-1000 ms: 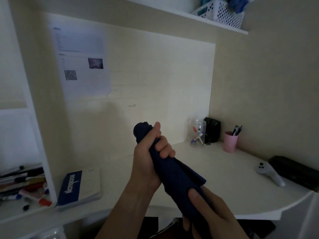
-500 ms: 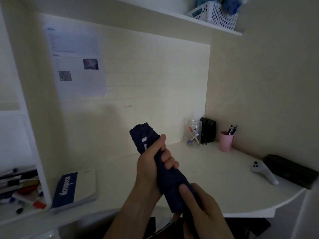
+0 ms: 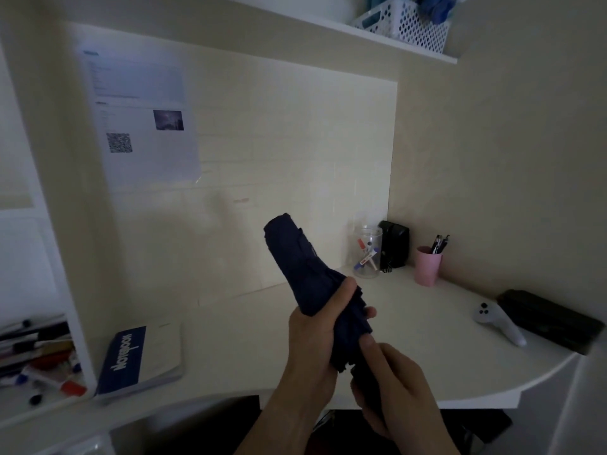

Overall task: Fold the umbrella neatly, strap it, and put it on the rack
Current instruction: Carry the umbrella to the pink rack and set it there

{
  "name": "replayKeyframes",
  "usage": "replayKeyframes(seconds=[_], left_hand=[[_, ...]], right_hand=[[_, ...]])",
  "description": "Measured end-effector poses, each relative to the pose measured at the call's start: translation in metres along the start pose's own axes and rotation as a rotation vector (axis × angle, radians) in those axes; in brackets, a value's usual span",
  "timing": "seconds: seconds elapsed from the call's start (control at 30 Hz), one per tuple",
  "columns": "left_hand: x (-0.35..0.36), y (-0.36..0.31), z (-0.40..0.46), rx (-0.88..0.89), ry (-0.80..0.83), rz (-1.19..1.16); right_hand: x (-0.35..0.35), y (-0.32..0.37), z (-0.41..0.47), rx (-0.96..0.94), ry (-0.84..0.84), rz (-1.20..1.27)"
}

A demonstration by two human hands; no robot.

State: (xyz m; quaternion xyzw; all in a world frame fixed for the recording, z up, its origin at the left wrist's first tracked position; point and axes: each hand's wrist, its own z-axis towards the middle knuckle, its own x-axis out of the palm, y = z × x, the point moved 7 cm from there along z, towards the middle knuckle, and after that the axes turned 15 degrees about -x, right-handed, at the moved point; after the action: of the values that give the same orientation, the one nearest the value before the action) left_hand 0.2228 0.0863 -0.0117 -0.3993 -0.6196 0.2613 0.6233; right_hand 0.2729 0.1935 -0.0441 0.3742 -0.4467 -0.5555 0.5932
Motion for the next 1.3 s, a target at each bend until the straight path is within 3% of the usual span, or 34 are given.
replayKeyframes(seconds=[0.1, 0.17, 0.23, 0.27, 0.33, 0.43, 0.47, 0.6, 0.73, 0.8, 0.87, 0.93, 1.03, 1.13, 1.3], left_hand=[[0.023, 0.015, -0.008, -0.173, 0.336, -0.138], [0.024, 0.019, -0.007, -0.174, 0.327, -0.104], [0.018, 0.018, -0.004, -0.102, 0.152, 0.060], [0.011, 0.017, -0.003, -0.031, 0.043, 0.216], [0.004, 0.014, -0.005, 0.150, -0.132, 0.604], [0.019, 0.036, -0.012, 0.602, -0.238, 1.459], [0.028, 0.051, -0.017, 0.763, -0.219, 1.623], [0.056, 0.091, -0.038, 0.896, 0.025, 1.713], [0.071, 0.124, -0.045, 0.522, 0.399, 1.659], [0.085, 0.149, -0.051, 0.528, 0.496, 1.720], [0.106, 0.174, -0.058, 0.670, 0.499, 1.737], [0.129, 0.206, -0.061, 0.794, 0.537, 1.727], [0.171, 0.263, -0.059, 0.829, 0.656, 1.752], [0.217, 0.320, -0.058, 0.878, 0.780, 1.769], [0.282, 0.426, -0.023, 0.850, 0.974, 1.763]], right_hand=[[0.004, -0.013, -0.006, 0.206, 0.059, 0.171], [-0.002, -0.022, -0.007, 0.258, 0.081, 0.127], [-0.030, -0.019, -0.001, 0.116, -0.002, -0.084], [-0.048, -0.011, 0.002, 0.024, -0.084, -0.186], [-0.071, 0.013, 0.000, -0.063, -0.203, -0.156], [-0.083, 0.040, -0.014, -0.121, -0.224, -0.135], [-0.090, 0.046, -0.022, -0.135, -0.256, -0.167], [-0.134, 0.038, -0.066, -0.157, -0.486, -0.076], [-0.184, 0.025, -0.125, -0.143, -0.648, 0.142], [-0.212, 0.020, -0.155, -0.116, -0.701, 0.167], [-0.247, 0.020, -0.182, -0.062, -0.728, -0.079], [-0.288, 0.036, -0.212, -0.044, -0.715, -0.681], [-0.322, 0.047, -0.239, -0.071, -0.463, -1.315], [-0.362, 0.020, -0.250, 0.093, -0.231, -1.685], [-0.455, -0.021, -0.251, 0.158, -0.208, -1.836]])
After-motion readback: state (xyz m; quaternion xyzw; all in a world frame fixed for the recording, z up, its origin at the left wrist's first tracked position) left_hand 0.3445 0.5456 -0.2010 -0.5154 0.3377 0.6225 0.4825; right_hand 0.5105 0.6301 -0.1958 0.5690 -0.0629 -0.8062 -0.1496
